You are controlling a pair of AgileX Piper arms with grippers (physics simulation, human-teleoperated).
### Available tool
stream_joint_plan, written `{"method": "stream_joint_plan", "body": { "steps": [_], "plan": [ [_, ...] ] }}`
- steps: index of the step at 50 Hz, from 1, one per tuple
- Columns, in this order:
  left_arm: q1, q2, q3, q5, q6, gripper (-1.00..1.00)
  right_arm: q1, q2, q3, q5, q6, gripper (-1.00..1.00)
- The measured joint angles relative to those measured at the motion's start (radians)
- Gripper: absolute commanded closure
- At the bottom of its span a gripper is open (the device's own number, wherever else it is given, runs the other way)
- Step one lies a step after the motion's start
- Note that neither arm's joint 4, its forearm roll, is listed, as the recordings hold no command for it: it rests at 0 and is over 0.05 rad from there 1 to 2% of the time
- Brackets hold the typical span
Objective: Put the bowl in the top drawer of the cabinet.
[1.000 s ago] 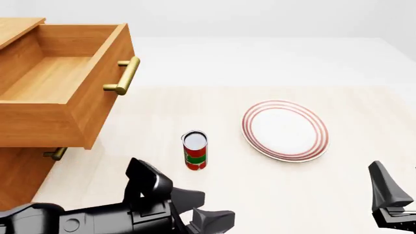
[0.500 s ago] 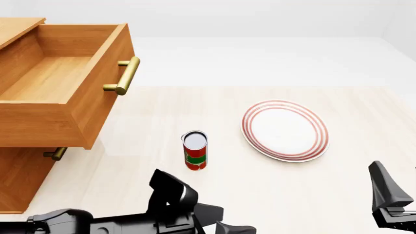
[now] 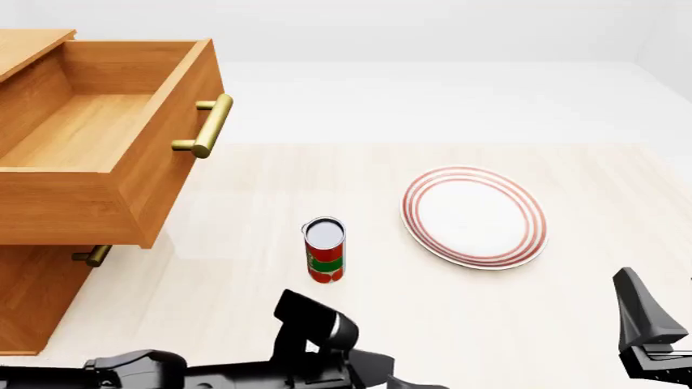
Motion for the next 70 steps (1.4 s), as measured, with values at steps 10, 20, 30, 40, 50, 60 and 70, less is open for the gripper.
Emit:
{"method": "stream_joint_plan", "body": {
  "steps": [10,20,30,40,50,60,70],
  "plan": [
    [-0.013,0.042,-0.02,-0.009,-0.033,-1.0,0.0,0.0,0.0,0.0,0.0,-1.0],
    [-0.021,0.091,-0.038,-0.019,-0.068,-1.0,0.0,0.0,0.0,0.0,0.0,-1.0],
    [-0.03,0.146,-0.061,-0.024,-0.093,-1.0,0.0,0.0,0.0,0.0,0.0,-1.0],
    [-0.044,0.193,-0.091,-0.023,-0.11,-1.0,0.0,0.0,0.0,0.0,0.0,-1.0],
    [-0.054,0.227,-0.12,-0.016,-0.118,-1.0,0.0,0.0,0.0,0.0,0.0,-1.0],
    [-0.059,0.255,-0.14,-0.01,-0.125,-1.0,0.0,0.0,0.0,0.0,0.0,-1.0],
    [-0.071,0.279,-0.16,-0.005,-0.14,-1.0,0.0,0.0,0.0,0.0,0.0,-1.0]
  ]
}}
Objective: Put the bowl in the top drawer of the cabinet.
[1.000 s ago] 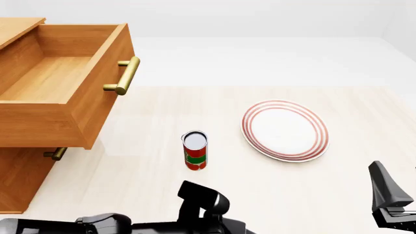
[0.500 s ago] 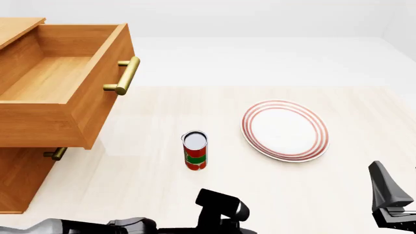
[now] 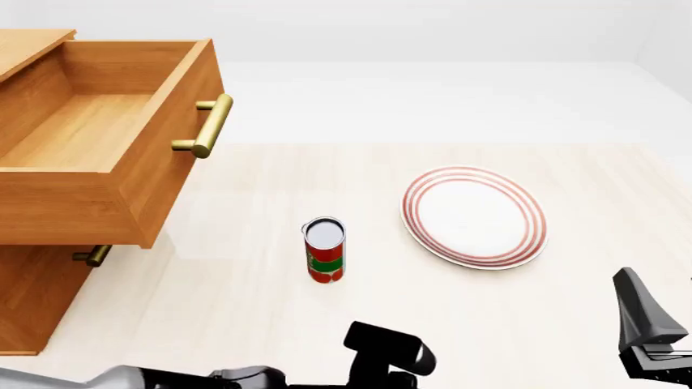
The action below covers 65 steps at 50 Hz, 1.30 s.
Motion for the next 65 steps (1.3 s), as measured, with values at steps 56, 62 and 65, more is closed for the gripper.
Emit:
{"method": "stream_joint_plan", "body": {
  "steps": [56,62,65],
  "plan": [
    [-0.024,0.158,-0.074,-0.037,-0.056,-1.0,0.0,0.0,0.0,0.0,0.0,-1.0],
    [-0.027,0.176,-0.079,-0.048,-0.063,-1.0,0.0,0.0,0.0,0.0,0.0,-1.0],
    [-0.029,0.185,-0.082,-0.054,-0.068,-1.0,0.0,0.0,0.0,0.0,0.0,-1.0]
  ]
}}
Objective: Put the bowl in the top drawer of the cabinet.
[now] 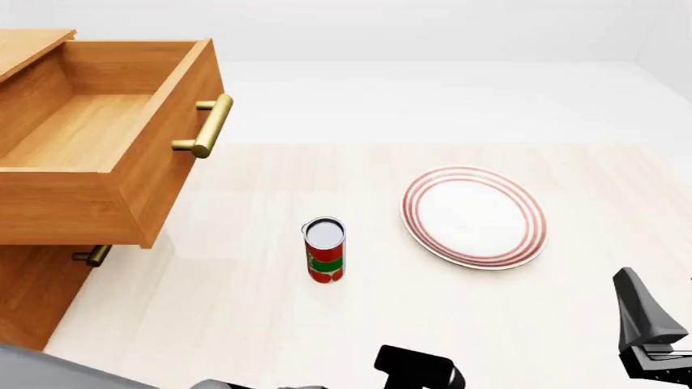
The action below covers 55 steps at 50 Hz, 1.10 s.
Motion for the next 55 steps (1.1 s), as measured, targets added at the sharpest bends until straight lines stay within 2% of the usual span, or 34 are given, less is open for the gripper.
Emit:
{"method": "stream_joint_plan", "body": {
  "steps": [55],
  "plan": [
    [-0.022,0.141,-0.057,-0.069,-0.045,-1.0,0.0,0.0,0.0,0.0,0.0,-1.0]
  ]
}}
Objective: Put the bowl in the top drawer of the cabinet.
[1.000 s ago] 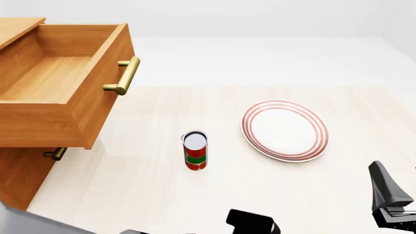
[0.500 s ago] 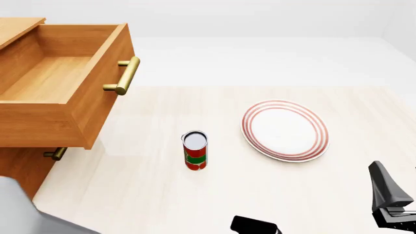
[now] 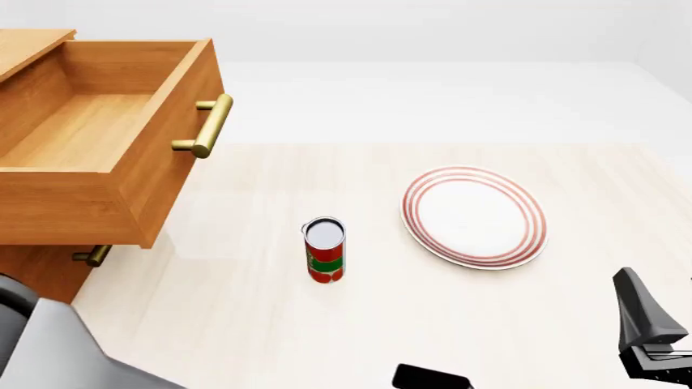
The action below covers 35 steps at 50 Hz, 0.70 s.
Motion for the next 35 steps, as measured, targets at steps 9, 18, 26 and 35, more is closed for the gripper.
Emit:
{"method": "stream_joint_plan", "body": {
  "steps": [9,18,26,35],
  "plan": [
    [-0.012,0.017,-0.008,-0.014,-0.011,1.0,0.0,0.0,0.0,0.0,0.0,-1.0],
    [0.004,0.02,-0.006,-0.01,-0.011,1.0,0.0,0.0,0.0,0.0,0.0,-1.0],
    [0.026,0.008,0.001,0.004,-0.014,1.0,0.0,0.0,0.0,0.0,0.0,-1.0],
    [0.052,-0.018,0.009,0.028,-0.011,1.0,0.0,0.0,0.0,0.0,0.0,-1.0]
  ]
}}
